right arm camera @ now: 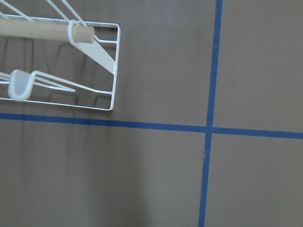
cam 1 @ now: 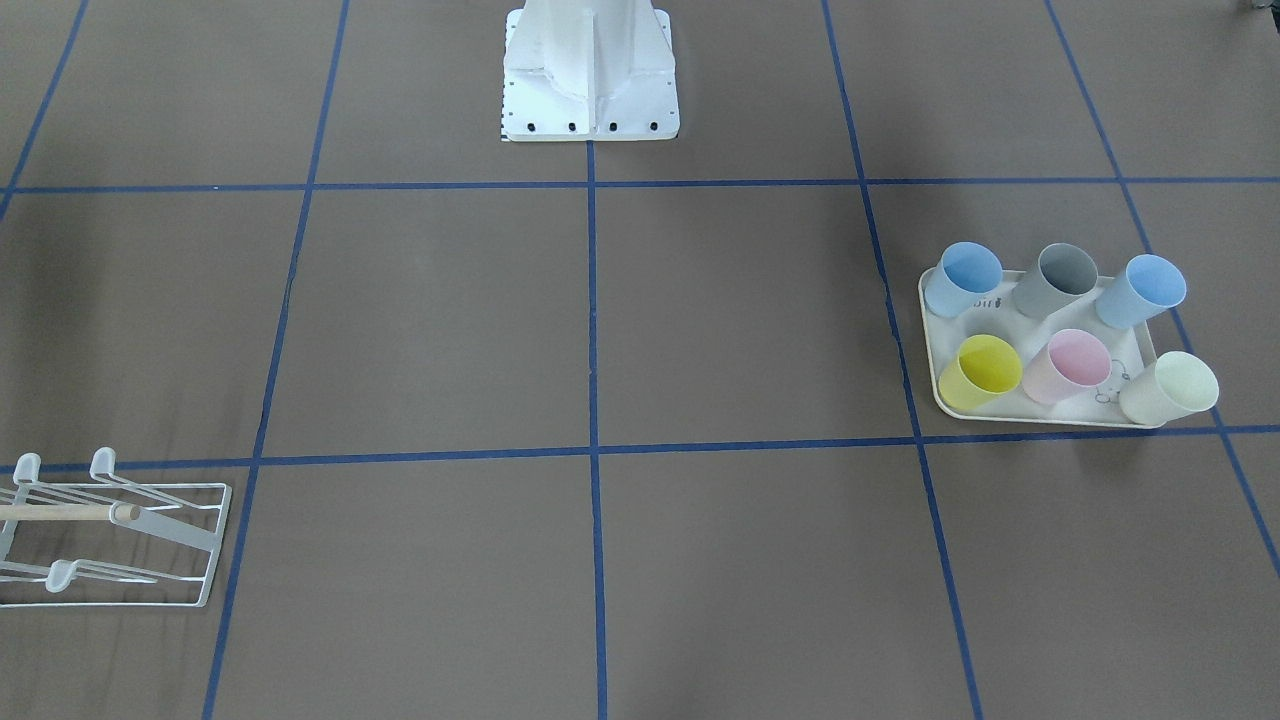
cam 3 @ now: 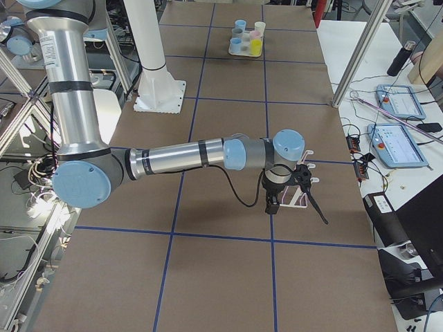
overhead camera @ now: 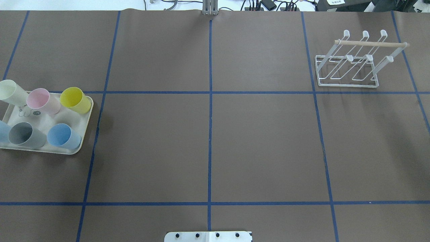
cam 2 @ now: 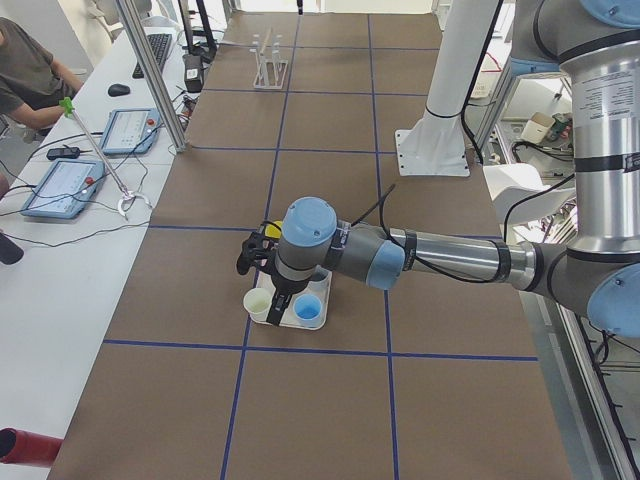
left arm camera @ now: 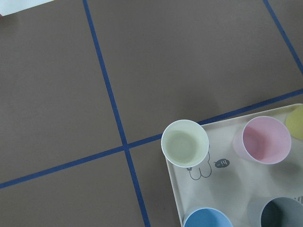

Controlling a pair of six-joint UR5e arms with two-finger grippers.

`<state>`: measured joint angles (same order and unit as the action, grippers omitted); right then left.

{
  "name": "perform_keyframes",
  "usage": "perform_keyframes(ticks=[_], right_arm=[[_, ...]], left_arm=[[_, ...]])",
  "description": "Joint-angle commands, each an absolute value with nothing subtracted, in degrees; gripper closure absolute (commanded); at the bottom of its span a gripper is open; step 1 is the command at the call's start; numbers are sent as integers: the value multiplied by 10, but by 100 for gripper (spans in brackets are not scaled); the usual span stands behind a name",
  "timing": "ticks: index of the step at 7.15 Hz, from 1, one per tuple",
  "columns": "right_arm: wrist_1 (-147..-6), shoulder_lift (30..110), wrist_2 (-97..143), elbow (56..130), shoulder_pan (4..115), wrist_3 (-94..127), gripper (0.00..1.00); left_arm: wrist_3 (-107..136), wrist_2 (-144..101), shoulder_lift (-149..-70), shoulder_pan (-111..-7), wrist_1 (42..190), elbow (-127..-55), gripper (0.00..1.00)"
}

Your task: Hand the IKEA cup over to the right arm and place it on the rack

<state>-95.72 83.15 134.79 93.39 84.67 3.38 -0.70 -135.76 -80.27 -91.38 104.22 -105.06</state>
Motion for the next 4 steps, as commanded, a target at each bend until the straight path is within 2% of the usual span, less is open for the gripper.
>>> perform_keyframes(ticks=[1,4], right_arm=[[-941,846,1348,936,847,36,0],[-941,849,1351,940,847,35,0]], left_arm=[[-8,-1359,-771,-936,1054,-1071,0],[-9,-1365,-762,-935,1058,-1098,0]])
